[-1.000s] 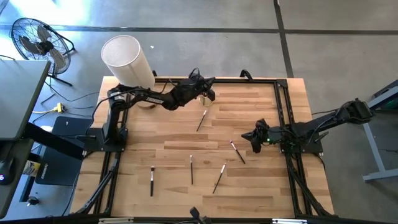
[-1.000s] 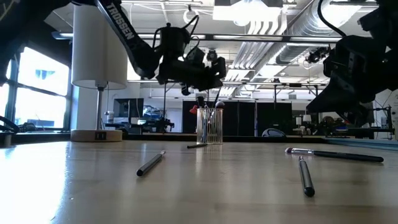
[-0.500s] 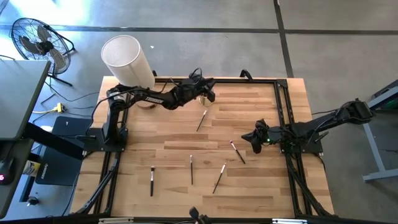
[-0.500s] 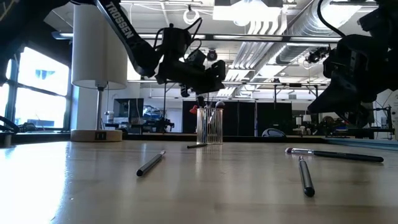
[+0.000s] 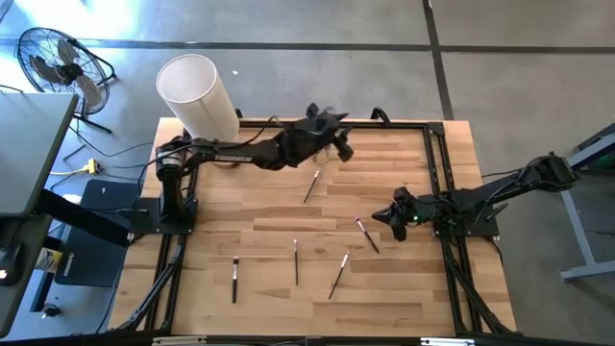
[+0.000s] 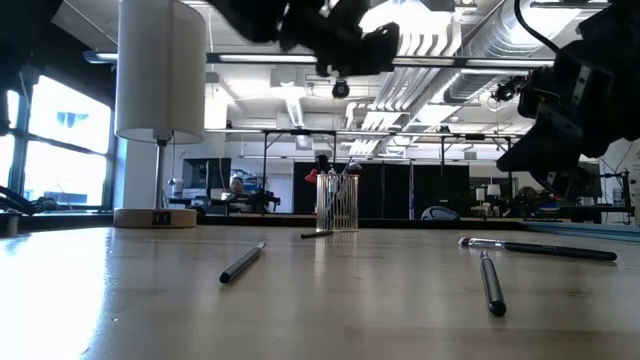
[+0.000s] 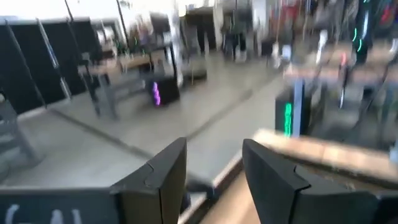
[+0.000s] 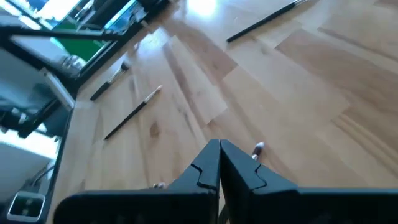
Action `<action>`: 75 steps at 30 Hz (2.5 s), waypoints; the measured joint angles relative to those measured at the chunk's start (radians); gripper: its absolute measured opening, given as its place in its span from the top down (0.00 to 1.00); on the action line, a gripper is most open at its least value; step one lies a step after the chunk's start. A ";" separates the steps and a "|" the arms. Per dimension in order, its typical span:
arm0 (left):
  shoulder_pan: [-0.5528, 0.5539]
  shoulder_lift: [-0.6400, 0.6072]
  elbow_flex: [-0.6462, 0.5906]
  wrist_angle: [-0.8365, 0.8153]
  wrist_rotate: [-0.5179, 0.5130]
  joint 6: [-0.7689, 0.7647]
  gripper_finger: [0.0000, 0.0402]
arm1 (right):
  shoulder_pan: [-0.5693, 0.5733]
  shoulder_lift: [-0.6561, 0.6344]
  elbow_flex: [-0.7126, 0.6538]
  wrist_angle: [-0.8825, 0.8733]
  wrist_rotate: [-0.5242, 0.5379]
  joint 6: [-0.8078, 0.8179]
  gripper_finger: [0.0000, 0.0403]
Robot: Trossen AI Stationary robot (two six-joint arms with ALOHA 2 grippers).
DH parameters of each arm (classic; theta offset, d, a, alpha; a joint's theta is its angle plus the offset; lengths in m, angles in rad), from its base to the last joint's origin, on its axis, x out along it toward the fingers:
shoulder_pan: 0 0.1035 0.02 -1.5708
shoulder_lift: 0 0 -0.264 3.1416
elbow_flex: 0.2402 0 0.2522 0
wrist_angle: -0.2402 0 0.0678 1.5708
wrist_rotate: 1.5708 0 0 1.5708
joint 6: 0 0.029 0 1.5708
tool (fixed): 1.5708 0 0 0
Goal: Sort items
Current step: Put the angle shadow brush into the glass
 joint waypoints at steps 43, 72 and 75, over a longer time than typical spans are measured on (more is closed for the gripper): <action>-0.494 -0.412 -0.627 -0.768 0.295 -0.944 1.00 | -0.057 0.424 0.848 -0.774 0.085 -0.201 1.00; -0.494 -0.811 -0.865 -0.802 0.272 -0.790 1.00 | -0.185 1.055 1.101 -1.156 -0.175 0.020 0.63; -0.494 -0.811 -0.865 -0.802 0.279 -0.786 1.00 | -0.211 1.063 1.084 -1.138 -0.189 0.040 0.64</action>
